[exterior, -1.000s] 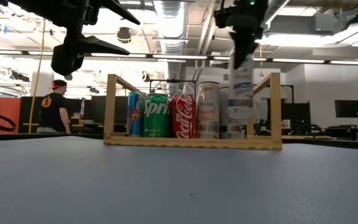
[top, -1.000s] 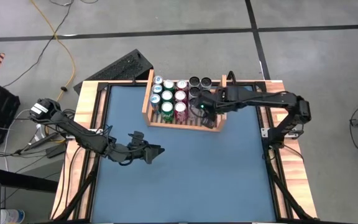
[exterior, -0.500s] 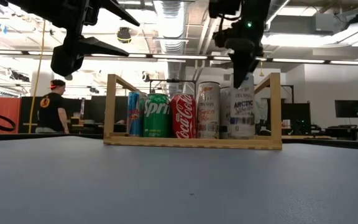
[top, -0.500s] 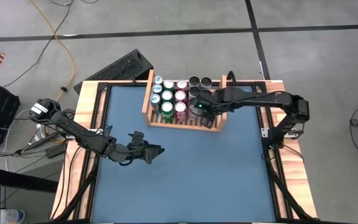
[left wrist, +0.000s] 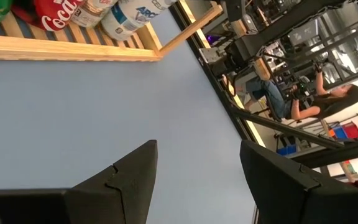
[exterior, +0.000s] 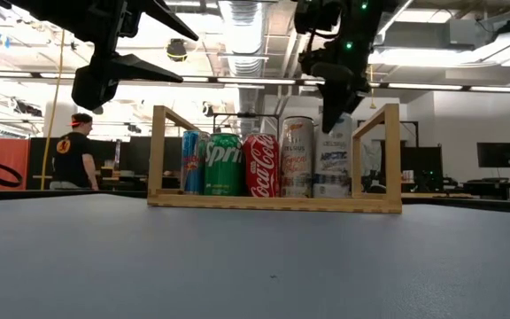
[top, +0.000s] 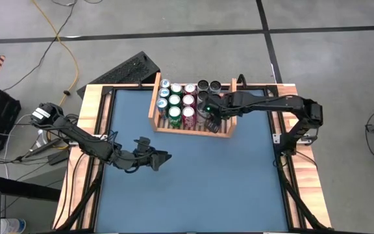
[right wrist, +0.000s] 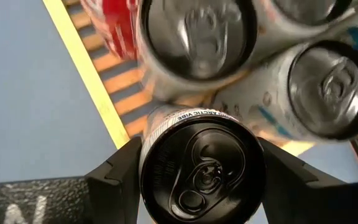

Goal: Place canned beverage on shelf
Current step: Put the light blue soda can on the shelf

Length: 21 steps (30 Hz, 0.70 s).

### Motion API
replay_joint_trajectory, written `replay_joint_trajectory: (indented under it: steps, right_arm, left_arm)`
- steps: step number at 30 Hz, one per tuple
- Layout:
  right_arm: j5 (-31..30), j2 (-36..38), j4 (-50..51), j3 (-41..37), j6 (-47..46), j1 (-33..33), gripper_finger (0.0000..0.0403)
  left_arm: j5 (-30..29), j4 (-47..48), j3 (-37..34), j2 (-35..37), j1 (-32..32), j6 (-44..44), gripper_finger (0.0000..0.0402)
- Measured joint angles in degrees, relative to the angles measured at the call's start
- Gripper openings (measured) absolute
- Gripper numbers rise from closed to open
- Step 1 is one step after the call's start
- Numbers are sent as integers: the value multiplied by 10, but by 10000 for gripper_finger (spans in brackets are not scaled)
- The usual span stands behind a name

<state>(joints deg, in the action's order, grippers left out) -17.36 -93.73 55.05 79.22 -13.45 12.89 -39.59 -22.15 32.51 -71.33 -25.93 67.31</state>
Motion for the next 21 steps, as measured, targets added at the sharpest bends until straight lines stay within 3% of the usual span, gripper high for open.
replay_joint_trajectory:
  steps: [21]
  right_arm:
    - [10,0,-8,0,32,12,264]
  left_arm:
    - [2,0,0,0,0,9,218]
